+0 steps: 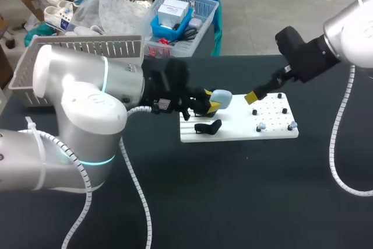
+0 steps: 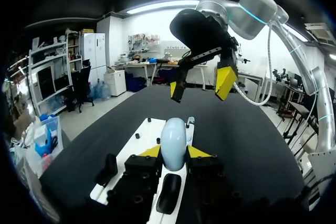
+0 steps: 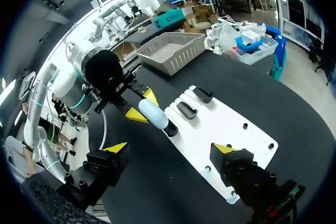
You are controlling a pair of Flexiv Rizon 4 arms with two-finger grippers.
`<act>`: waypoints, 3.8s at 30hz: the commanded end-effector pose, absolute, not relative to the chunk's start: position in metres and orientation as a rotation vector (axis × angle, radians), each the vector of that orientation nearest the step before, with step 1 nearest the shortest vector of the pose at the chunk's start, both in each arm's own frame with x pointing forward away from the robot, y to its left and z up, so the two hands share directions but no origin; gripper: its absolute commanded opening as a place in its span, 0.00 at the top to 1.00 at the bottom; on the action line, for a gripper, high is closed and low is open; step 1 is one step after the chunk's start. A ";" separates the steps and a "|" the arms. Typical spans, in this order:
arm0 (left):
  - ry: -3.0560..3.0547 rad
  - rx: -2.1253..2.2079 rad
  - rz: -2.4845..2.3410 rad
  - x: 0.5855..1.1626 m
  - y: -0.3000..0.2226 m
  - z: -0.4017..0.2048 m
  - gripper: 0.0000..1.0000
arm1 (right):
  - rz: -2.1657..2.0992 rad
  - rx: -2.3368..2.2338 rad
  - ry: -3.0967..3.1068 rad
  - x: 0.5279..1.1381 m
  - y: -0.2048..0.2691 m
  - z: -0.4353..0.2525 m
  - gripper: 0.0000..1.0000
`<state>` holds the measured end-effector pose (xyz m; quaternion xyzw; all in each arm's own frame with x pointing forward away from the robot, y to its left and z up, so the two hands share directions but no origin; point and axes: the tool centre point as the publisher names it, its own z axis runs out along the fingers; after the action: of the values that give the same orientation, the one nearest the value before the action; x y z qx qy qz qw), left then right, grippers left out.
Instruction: Pick up each earbud case from the left stands, insert the matching earbuds, close the lid, and place the case in the box.
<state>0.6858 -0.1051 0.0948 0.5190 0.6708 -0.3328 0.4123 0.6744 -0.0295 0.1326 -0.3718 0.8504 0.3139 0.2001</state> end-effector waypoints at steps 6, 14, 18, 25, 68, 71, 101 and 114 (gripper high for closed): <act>1.659 1.288 -0.845 0.681 -0.113 0.097 1.00 | 0.919 -1.081 2.374 0.683 -0.013 0.124 0.00; 1.652 1.293 -0.849 0.681 -0.116 0.099 1.00 | 0.925 -1.088 2.377 0.685 -0.010 0.121 0.00; 1.648 1.295 -0.850 0.681 -0.118 0.100 1.00 | 0.931 -1.093 2.381 0.687 -0.008 0.119 0.00; 1.649 1.300 -0.850 0.681 -0.119 0.099 1.00 | 0.939 -1.090 2.376 0.688 -0.004 0.115 0.00; 1.633 1.319 -0.855 0.673 -0.124 0.097 1.00 | 0.945 -1.091 2.375 0.693 -0.011 0.110 0.00; 1.631 1.321 -0.856 0.672 -0.124 0.097 1.00 | 0.940 -1.092 2.378 0.694 -0.012 0.111 0.00; 1.376 1.302 -0.929 0.654 -0.124 0.148 1.00 | 0.701 -0.993 2.417 0.682 -0.072 0.152 0.00; 1.156 1.244 -0.986 0.644 -0.132 0.177 1.00 | 0.634 -0.943 2.427 0.671 -0.088 0.158 0.00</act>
<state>0.6464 -0.1313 0.1810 0.5553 0.5218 -0.3878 0.5186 0.6787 -0.0855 0.1554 -0.3502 0.8752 0.2508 0.2203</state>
